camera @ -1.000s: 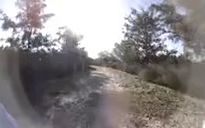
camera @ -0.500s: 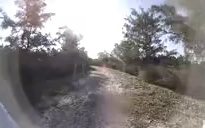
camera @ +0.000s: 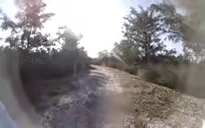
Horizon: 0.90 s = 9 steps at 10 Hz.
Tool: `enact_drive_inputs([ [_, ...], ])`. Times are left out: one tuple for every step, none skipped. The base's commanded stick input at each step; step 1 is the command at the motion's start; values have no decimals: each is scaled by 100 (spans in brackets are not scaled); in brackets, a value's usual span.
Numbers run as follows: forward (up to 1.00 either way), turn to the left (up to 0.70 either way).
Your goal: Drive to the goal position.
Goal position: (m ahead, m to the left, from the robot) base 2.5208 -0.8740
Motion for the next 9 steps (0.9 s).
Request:
enact_drive_inputs([
  [0,-45],
  [0,0],
  [0,0],
  [-31,0],
  [-100,0],
  [-100,0],
  [-100,0],
  [-100,0],
  [-100,0],
])
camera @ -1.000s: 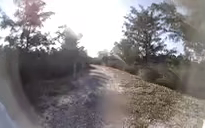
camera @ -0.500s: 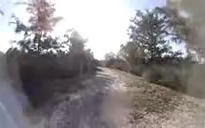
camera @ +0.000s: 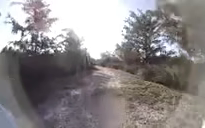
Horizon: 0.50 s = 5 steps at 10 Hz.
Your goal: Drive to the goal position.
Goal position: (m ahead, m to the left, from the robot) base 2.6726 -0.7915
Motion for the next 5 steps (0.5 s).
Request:
enact_drive_inputs([
  [0,0],
  [0,0],
  [0,0],
  [0,0],
  [0,0],
])
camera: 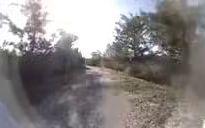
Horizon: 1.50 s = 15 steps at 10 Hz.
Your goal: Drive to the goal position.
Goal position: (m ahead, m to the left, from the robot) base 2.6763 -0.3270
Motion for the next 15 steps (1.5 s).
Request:
enact_drive_inputs([
  [0,0],
  [0,0],
  [0,0],
  [0,0],
  [1,0],
  [78,0],
  [100,0],
  [100,0],
  [100,0],
  [100,0],
  [100,0],
  [100,0],
  [100,0],
  [100,0],
  [100,0],
])
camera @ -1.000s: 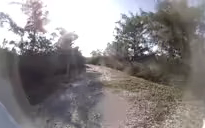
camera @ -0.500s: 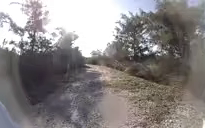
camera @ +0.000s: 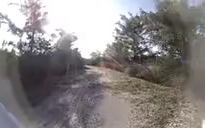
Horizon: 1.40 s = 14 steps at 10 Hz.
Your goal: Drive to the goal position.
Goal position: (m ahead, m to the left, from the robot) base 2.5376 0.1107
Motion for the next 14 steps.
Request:
enact_drive_inputs([
  [100,0],
  [100,0],
  [100,0],
  [100,0],
  [100,0],
  [100,0],
  [100,12],
  [100,27],
  [100,27],
  [100,27],
  [100,27],
  [100,27],
  [100,27],
  [100,27],
])
